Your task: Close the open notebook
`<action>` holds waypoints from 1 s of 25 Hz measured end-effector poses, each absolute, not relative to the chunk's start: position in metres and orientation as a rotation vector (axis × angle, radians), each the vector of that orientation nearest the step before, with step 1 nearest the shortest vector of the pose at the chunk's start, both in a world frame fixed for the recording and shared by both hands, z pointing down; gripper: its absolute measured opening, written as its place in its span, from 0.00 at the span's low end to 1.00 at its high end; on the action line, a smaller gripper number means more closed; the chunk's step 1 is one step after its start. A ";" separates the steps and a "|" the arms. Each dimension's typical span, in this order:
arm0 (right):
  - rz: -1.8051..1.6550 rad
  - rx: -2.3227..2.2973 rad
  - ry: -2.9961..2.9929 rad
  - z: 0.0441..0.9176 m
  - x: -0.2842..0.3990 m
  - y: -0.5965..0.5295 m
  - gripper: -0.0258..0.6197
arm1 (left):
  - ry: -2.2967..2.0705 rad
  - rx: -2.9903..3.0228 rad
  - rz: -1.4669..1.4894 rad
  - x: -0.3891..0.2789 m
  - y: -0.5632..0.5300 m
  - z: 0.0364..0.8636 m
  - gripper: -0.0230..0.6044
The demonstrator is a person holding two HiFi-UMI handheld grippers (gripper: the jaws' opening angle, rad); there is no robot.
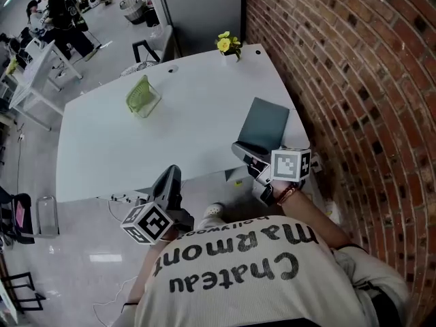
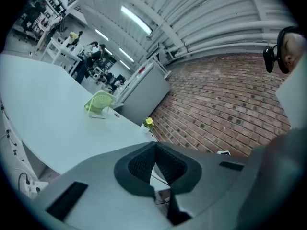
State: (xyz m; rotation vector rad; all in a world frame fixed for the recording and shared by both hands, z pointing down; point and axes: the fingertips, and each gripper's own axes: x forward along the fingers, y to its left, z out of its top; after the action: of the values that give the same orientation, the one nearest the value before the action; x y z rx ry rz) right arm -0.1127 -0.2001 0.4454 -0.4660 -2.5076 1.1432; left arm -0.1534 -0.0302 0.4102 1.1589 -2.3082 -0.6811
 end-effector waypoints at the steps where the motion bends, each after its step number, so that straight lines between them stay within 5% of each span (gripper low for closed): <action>1: 1.136 -0.460 -2.534 0.439 -0.110 -0.201 0.11 | -2.312 1.171 -0.683 -0.151 -0.032 0.407 0.04; 5: 1.104 -0.382 -2.659 0.416 -0.094 -0.215 0.04 | -2.320 1.215 -0.693 -0.138 -0.042 0.395 0.04; 25: 0.806 -0.109 -2.784 0.411 -0.050 -0.254 0.04 | -2.300 1.262 -0.678 -0.111 -0.065 0.396 0.04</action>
State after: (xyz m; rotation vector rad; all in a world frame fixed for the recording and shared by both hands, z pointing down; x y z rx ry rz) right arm -0.0497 -0.2536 0.4113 -0.1086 -2.7843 0.8057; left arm -0.1108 -0.0651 0.3964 1.2616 -2.3004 -0.6783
